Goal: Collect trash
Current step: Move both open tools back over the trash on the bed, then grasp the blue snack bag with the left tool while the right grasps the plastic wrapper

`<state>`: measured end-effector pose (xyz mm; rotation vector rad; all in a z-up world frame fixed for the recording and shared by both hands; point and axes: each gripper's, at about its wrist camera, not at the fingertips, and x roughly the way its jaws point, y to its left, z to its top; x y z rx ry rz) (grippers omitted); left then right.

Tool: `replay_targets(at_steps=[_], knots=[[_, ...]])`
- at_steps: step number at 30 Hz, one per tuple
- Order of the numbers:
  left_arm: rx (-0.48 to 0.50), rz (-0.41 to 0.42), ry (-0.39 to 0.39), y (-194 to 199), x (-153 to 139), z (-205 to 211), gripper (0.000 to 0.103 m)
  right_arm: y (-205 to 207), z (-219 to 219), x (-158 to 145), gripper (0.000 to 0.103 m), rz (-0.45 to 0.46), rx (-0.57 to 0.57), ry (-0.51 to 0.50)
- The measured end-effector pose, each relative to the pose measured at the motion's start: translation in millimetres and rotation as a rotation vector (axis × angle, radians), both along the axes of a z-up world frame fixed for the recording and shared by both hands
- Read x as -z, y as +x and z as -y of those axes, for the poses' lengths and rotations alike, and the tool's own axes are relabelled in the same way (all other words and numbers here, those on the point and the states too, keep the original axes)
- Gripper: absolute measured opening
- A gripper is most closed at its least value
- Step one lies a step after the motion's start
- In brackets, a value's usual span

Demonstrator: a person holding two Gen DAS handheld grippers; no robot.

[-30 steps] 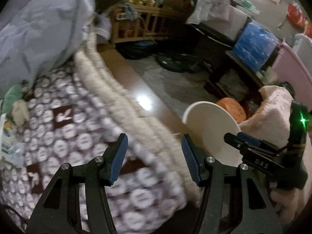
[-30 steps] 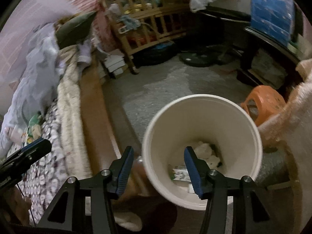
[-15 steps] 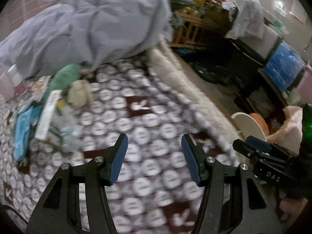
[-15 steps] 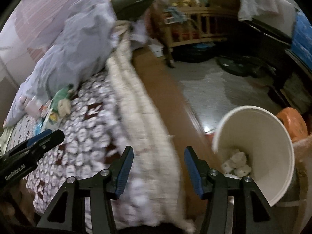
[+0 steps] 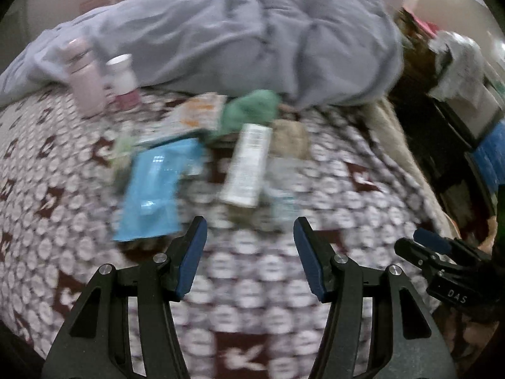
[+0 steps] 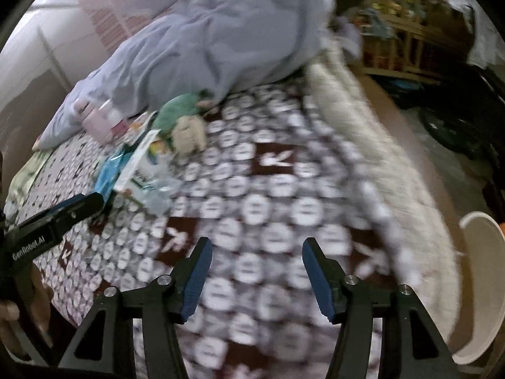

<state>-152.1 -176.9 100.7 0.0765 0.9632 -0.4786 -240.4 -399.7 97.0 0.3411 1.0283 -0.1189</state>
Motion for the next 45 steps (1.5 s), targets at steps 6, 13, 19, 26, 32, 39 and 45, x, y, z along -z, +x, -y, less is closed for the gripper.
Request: replay_targets(at_steps=[6, 13, 19, 26, 32, 39, 45], knots=[[-0.072, -0.04, -0.043, 27.4, 5.4, -48.3, 0.056, 33.6, -34.7, 8.6, 0.058, 0.008, -0.08, 0.045], [-0.085, -0.109, -0.095, 60.3, 21.3, -68.7, 0.06, 76.9, -66.8, 20.4, 0.058, 0.011, -0.178, 0.086], [-0.097, -0.151, -0.085, 85.7, 42.6, -66.9, 0.061, 105.4, -84.0, 35.0, 0.058, 0.004, -0.256, 0.107], [-0.103, -0.179, -0.098, 105.1, 64.9, -57.2, 0.061, 124.3, -89.8, 47.7, 0.042, 0.018, -0.28, 0.035], [-0.065, -0.153, -0.094, 92.5, 61.4, -52.9, 0.046, 115.0, -87.5, 44.1, 0.019, 0.039, -0.292, 0.025], [-0.059, -0.132, -0.157, 64.0, 32.7, -68.9, 0.04, 77.9, -77.6, 15.6, 0.019, 0.092, -0.27, 0.016], [-0.022, -0.068, -0.167, 35.8, -0.1, -61.8, 0.04, 48.3, -62.9, -5.2, 0.019, 0.133, -0.225, 0.035]])
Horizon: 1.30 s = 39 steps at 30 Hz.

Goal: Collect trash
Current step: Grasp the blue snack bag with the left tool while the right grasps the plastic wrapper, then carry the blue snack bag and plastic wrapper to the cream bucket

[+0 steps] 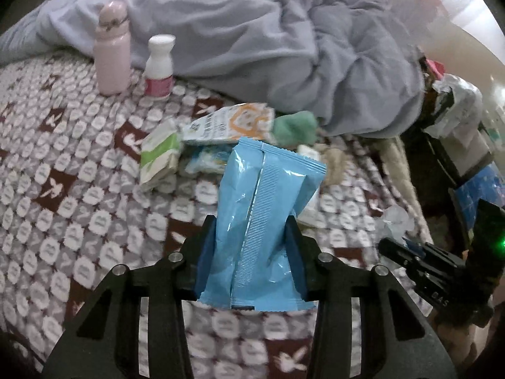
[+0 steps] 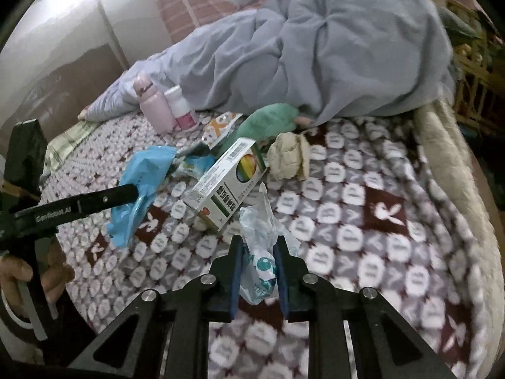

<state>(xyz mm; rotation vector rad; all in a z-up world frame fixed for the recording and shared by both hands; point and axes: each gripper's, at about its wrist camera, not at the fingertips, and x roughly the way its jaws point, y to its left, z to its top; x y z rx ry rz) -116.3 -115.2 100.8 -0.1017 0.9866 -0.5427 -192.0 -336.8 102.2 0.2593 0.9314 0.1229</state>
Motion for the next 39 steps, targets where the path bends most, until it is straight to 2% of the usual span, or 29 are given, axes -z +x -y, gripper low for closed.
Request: replay_targets(at_steps=[4, 15, 39], knots=[[0.037, 0.026, 0.006, -18.2, -11.2, 17.3, 0.04, -16.4, 6.8, -8.7, 0.019, 0.014, 0.018, -0.006], [0.108, 0.07, 0.039, -52.7, -18.5, 73.0, 0.04, -52.6, 35.0, -28.5, 0.019, 0.036, 0.086, -0.045], [0.315, 0.12, 0.07, -107.5, -25.1, 199.2, 0.04, -129.1, 133.1, -39.3, 0.019, 0.028, 0.317, -0.101]])
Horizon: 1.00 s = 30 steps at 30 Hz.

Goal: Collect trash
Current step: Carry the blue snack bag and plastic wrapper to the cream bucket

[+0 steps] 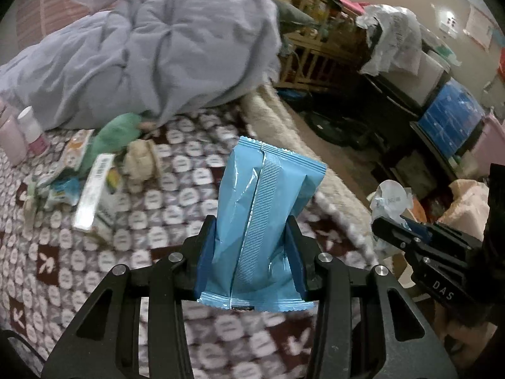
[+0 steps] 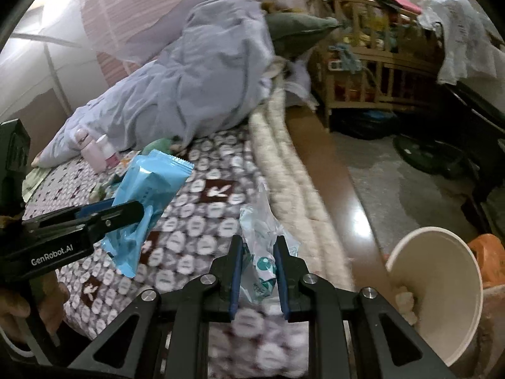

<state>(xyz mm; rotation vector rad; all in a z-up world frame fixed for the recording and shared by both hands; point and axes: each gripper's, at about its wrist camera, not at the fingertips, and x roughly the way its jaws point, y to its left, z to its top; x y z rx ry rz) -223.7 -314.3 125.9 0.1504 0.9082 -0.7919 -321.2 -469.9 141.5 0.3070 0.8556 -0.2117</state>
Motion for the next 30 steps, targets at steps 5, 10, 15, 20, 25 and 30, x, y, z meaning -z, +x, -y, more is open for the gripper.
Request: replay_targets(at_steps=[5, 10, 15, 20, 25, 30], knots=[[0.042, -0.002, 0.001, -12.8, -0.1, 25.7, 0.04, -16.5, 22.2, 0.5, 0.019, -0.004, 0.048, -0.007], [0.087, -0.006, 0.0, -25.2, -0.4, 49.4, 0.04, -33.3, 43.1, 2.5, 0.019, -0.01, 0.097, -0.012], [0.135, -0.031, 0.0, -37.2, 3.3, 73.3, 0.04, -48.1, 61.2, 5.6, 0.019, -0.025, 0.143, -0.027], [0.189, -0.052, 0.009, -54.1, 8.2, 99.7, 0.04, -68.7, 81.3, 12.0, 0.019, -0.04, 0.197, -0.031], [0.244, -0.057, 0.015, -71.6, 10.2, 127.4, 0.04, -88.2, 101.6, 17.8, 0.019, -0.054, 0.248, -0.026], [0.293, -0.083, 0.02, -85.0, 13.8, 155.4, 0.04, -106.7, 123.0, 22.4, 0.019, -0.065, 0.307, -0.02]])
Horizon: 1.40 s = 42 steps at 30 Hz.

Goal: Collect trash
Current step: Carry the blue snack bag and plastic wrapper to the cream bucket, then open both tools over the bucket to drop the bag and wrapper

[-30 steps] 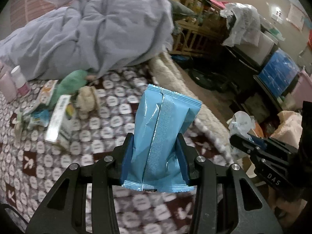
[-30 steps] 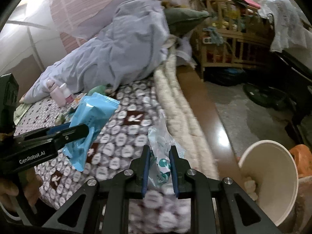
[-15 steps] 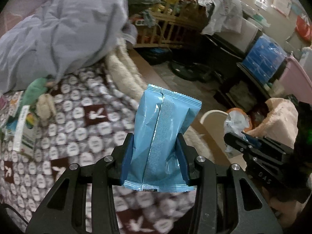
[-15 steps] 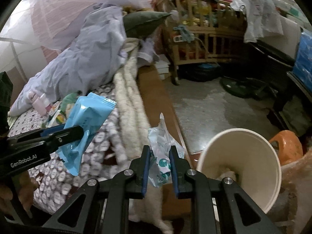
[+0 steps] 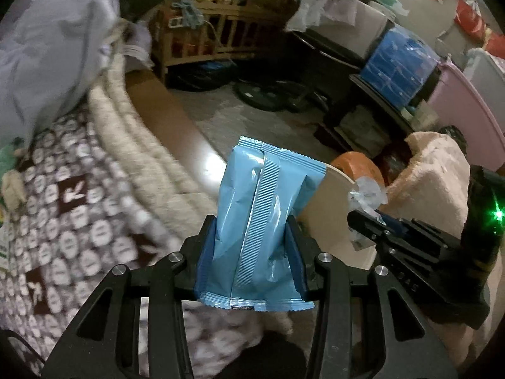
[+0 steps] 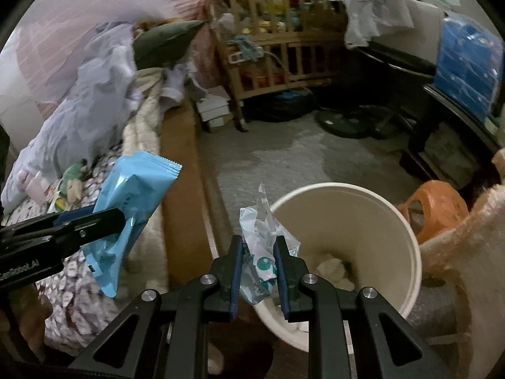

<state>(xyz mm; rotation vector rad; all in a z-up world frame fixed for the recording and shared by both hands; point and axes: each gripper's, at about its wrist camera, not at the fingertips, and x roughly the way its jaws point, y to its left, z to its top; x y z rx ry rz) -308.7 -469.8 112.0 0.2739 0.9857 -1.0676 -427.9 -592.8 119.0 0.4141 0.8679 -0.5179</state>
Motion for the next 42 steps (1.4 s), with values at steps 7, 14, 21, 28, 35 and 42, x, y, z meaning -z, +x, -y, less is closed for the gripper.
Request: replay_targets(at_steps=[7, 14, 21, 28, 35, 42], knots=[[0.044, -0.034, 0.003, -10.7, 7.0, 33.3, 0.04, -20.7, 28.7, 10.6, 0.019, -0.026, 0.078, 0.015], [0.077, -0.075, 0.001, -18.5, 17.0, 56.1, 0.04, -35.3, 48.8, 19.1, 0.019, -0.035, 0.133, 0.032], [0.107, -0.128, -0.027, -18.5, 21.3, 69.5, 0.045, -41.5, 62.9, 24.8, 0.019, -0.047, 0.179, 0.04], [0.12, -0.13, -0.047, -18.6, 21.4, 69.8, 0.061, -46.8, 71.6, 27.1, 0.045, -0.053, 0.24, 0.046], [0.084, -0.107, -0.035, -14.0, 20.9, 59.1, 0.061, -44.6, 68.8, 29.1, 0.045, -0.058, 0.237, 0.069], [0.01, -0.039, -0.021, -1.6, 16.1, 34.7, 0.061, -34.1, 53.4, 30.3, 0.045, -0.062, 0.197, 0.074]])
